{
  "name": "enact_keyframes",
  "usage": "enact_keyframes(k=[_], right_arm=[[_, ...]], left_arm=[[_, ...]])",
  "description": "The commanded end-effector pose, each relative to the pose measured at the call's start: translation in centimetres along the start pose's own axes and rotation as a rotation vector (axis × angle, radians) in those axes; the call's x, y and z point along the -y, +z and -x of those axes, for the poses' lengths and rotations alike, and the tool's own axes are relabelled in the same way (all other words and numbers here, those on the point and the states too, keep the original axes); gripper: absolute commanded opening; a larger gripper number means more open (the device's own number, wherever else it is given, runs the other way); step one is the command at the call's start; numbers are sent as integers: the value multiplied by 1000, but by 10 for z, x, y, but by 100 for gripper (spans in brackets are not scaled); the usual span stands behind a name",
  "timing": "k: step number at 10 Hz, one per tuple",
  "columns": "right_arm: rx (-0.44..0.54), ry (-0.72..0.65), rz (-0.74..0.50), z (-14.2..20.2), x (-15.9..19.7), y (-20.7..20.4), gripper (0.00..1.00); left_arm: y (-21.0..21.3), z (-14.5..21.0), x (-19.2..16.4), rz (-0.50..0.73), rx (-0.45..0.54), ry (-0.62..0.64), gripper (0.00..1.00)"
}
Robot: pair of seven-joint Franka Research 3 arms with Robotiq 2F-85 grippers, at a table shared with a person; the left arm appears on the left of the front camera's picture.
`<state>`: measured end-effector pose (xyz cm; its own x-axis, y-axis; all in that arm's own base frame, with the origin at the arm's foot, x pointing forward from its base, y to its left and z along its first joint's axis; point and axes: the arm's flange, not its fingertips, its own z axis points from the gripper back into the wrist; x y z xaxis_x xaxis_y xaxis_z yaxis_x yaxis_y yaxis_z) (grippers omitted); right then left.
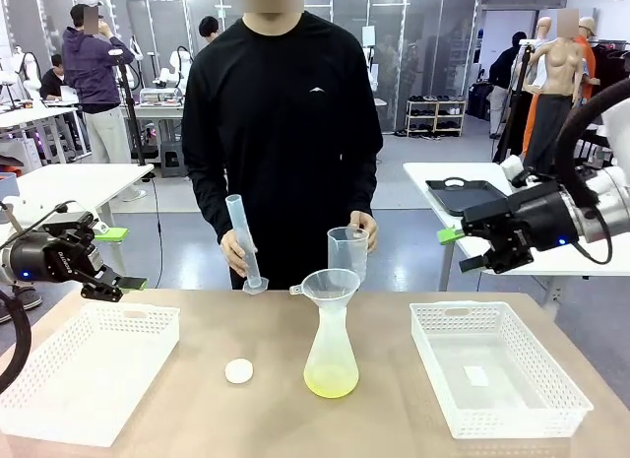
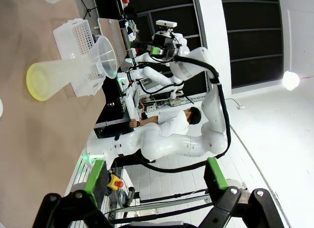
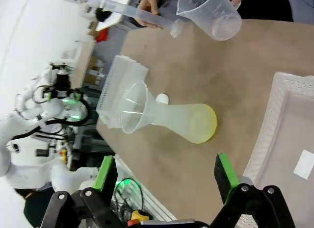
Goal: Prepare the solutions needed for the experiment.
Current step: Once the solution is in the Big flask , pick up the Plastic Funnel and place it back into the right Organizing basket.
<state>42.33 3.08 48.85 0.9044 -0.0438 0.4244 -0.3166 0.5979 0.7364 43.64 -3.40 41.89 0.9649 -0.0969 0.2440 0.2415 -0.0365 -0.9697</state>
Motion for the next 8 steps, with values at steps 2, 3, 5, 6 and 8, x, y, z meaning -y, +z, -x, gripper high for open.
enact_keyframes(k=[2, 3, 5, 6, 8], right_arm=[[-22, -23, 270, 3, -45, -22, 100], [-35, 17, 380, 3, -59, -26, 100], [-46, 45, 511, 0, -82, -35, 100], [-58, 44, 570, -1, -89, -37, 100], [-101, 70, 569, 1, -93, -44, 100]], left_arm=[[0, -1, 3, 2, -2, 3, 100], [0, -1, 3, 2, -2, 3, 100], [0, -1, 3, 2, -2, 3, 100], [0, -1, 3, 2, -2, 3, 100], [0, -1, 3, 2, -2, 3, 100]])
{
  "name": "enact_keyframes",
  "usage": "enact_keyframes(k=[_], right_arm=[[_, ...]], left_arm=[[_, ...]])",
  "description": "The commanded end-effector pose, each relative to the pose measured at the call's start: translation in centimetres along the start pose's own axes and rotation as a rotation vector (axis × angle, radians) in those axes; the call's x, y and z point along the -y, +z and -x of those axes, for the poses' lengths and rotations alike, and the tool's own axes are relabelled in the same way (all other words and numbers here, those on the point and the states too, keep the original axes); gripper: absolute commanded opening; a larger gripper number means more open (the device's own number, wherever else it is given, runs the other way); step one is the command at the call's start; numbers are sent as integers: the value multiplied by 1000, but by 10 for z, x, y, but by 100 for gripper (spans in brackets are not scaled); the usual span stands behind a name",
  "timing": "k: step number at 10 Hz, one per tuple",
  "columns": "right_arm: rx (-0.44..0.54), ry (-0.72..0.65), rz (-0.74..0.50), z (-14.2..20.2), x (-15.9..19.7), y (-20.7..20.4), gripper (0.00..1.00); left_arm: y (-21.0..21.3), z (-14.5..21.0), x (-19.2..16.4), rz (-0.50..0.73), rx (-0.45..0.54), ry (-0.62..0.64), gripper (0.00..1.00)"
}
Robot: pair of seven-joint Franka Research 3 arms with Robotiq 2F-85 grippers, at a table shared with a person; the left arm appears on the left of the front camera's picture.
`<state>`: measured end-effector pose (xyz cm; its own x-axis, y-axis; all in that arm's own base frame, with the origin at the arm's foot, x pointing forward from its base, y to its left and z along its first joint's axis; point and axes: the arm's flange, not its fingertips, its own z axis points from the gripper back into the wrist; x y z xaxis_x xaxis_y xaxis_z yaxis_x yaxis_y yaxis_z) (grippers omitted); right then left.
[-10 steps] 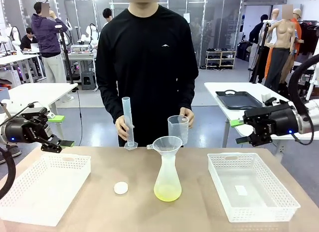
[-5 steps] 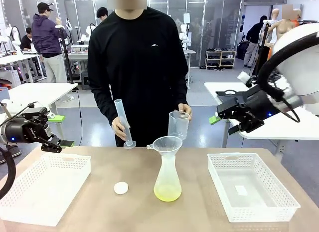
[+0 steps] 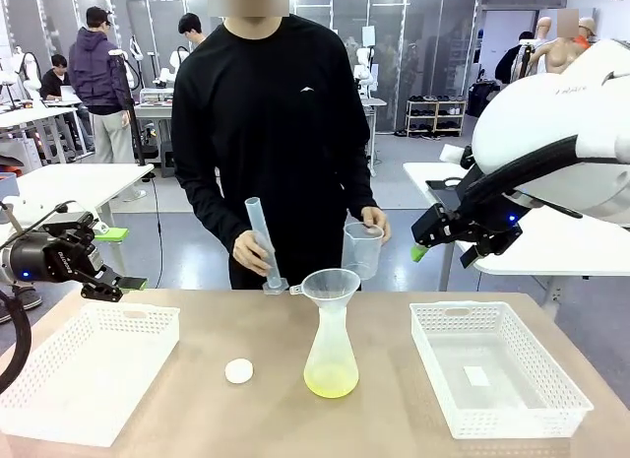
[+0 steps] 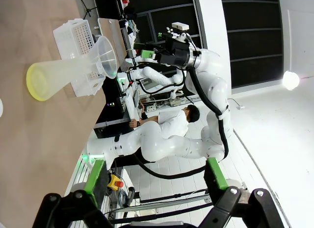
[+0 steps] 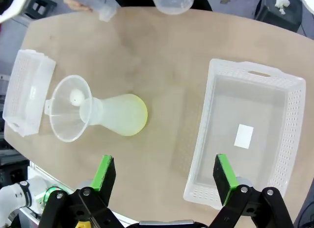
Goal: Prepare the solutions needed for the experiment.
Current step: Once the solution is in the Big flask , pick up the Plastic Funnel and place it back into the right Organizing basket.
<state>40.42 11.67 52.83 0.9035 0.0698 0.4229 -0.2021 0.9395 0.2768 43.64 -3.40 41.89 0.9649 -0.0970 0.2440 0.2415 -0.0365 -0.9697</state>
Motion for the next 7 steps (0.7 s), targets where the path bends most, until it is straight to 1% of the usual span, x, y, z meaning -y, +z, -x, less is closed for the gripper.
enact_keyframes(k=[1, 5, 6, 7], right_arm=[[21, -10, -20, -1, 6, 1, 100], [21, -10, -20, -1, 6, 1, 100], [7, -7, -28, -1, 6, 5, 100], [-20, -36, 43, 2, -13, 2, 100]], left_arm=[[0, -1, 3, 2, -2, 3, 100], [0, -1, 3, 2, -2, 3, 100], [0, -1, 3, 2, -2, 3, 100], [0, -1, 3, 2, -2, 3, 100]])
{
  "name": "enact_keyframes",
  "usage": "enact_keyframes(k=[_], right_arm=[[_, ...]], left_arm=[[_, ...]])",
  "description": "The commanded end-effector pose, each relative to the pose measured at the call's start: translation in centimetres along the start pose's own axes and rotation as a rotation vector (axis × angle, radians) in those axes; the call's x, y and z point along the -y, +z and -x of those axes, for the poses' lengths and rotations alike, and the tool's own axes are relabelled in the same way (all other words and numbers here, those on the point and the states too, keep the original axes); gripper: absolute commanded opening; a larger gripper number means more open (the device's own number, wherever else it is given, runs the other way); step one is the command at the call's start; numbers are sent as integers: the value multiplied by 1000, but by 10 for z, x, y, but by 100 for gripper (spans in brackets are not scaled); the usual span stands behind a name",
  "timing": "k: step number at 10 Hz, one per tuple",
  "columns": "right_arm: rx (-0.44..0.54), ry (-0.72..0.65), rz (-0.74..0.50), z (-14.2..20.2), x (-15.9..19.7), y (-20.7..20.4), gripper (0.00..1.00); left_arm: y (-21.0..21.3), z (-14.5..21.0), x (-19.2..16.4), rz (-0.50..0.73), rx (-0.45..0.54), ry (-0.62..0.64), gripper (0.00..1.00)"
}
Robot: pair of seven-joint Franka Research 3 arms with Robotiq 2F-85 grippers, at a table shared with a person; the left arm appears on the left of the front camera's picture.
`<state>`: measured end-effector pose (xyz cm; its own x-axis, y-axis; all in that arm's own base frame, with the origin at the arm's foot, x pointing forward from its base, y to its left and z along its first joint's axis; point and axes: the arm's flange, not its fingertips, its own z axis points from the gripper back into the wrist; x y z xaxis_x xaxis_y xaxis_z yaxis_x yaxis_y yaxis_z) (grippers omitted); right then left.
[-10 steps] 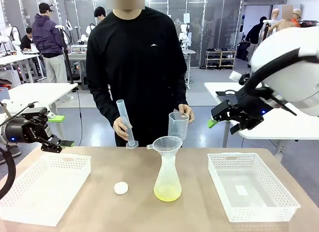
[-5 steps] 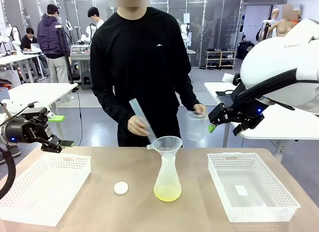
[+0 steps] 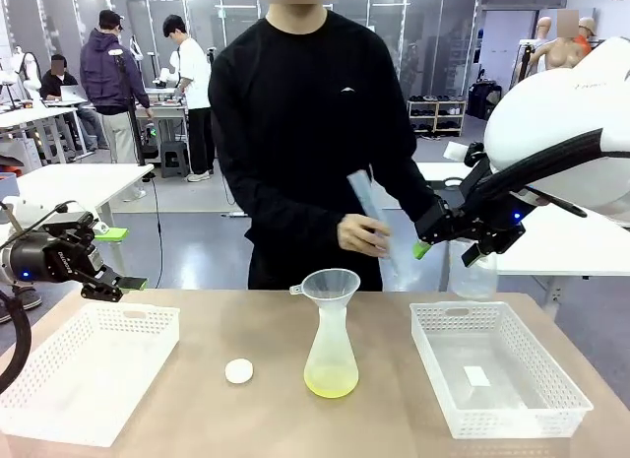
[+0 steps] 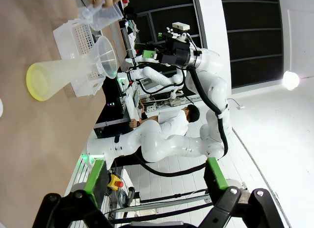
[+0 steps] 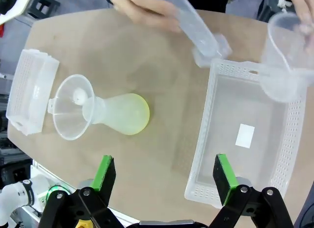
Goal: Prepare the solutions needed for the experiment.
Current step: Once the solution is in the Big flask , pick up the Plastic Funnel and place it back into the right Organizing basket.
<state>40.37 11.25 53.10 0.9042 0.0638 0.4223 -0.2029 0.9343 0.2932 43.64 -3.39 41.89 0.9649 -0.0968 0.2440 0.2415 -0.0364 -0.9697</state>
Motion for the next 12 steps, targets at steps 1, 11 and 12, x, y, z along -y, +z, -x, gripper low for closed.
enact_keyframes(k=[1, 11, 12], right_arm=[[-48, -27, 87, 2, -37, -7, 100], [-191, -184, 47, -23, -102, -62, 100], [-208, -195, 46, -24, -105, -67, 100]], left_arm=[[0, -1, 3, 2, -2, 3, 100], [0, -1, 3, 2, -2, 3, 100], [0, -1, 3, 2, -2, 3, 100]])
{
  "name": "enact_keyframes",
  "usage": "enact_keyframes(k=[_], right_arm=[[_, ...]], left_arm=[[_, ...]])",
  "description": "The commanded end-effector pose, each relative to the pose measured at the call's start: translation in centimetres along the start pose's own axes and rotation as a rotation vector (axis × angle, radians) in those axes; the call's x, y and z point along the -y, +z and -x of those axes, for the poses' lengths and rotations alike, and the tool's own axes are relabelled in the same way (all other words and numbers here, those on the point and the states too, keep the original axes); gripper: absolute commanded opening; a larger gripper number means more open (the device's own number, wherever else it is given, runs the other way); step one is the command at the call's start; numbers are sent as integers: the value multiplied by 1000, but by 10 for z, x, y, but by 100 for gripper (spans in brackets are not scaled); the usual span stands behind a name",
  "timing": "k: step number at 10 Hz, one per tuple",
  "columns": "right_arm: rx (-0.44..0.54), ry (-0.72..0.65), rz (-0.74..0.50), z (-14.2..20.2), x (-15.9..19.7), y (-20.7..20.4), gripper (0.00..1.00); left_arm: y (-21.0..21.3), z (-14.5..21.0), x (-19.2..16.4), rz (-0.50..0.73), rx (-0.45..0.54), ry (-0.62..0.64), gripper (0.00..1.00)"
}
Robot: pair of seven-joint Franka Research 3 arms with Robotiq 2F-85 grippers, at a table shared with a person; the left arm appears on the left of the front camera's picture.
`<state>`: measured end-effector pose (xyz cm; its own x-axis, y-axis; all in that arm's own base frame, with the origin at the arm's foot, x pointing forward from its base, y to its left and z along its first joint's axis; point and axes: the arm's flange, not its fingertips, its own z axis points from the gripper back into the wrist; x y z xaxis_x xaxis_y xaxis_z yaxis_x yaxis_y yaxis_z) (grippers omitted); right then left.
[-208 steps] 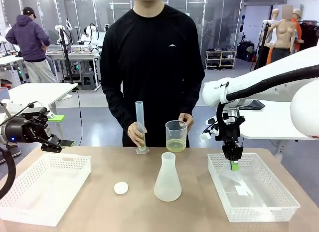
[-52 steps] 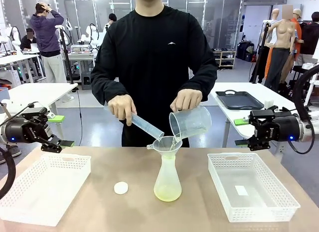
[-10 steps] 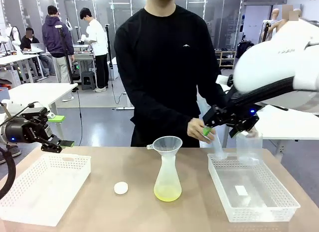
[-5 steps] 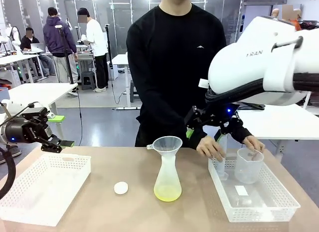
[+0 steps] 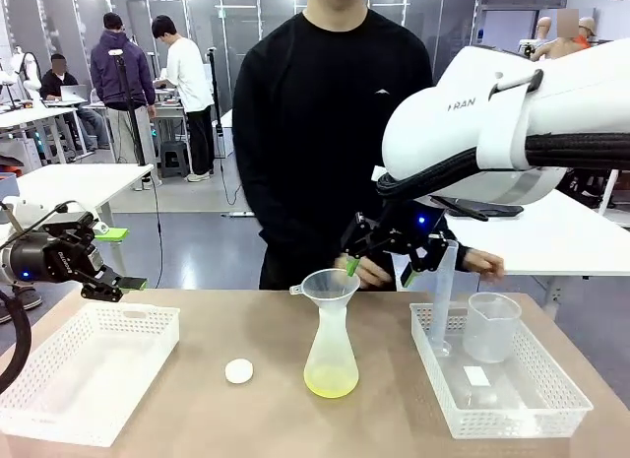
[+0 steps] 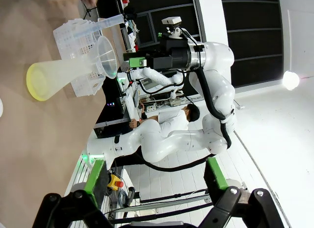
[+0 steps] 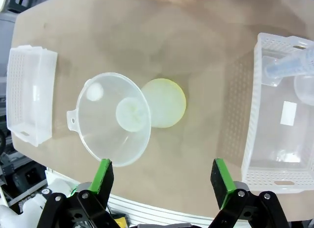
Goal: Prepare the solutions needed for the experiment.
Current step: Once the solution is in the Big flask , pick up the Plastic Funnel and place it back into the right Organizing basket.
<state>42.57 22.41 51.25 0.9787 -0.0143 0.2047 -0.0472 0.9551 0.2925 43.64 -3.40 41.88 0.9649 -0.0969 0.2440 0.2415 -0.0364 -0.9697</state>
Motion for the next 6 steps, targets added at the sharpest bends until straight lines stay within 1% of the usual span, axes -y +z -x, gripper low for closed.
enact_keyframes(k=[1, 6], right_arm=[[-24, -59, -13, -7, -14, -7, 100], [-77, -106, 9, -22, -19, -36, 100]], left_arm=[[0, -1, 3, 2, -2, 3, 100], [0, -1, 3, 2, -2, 3, 100]])
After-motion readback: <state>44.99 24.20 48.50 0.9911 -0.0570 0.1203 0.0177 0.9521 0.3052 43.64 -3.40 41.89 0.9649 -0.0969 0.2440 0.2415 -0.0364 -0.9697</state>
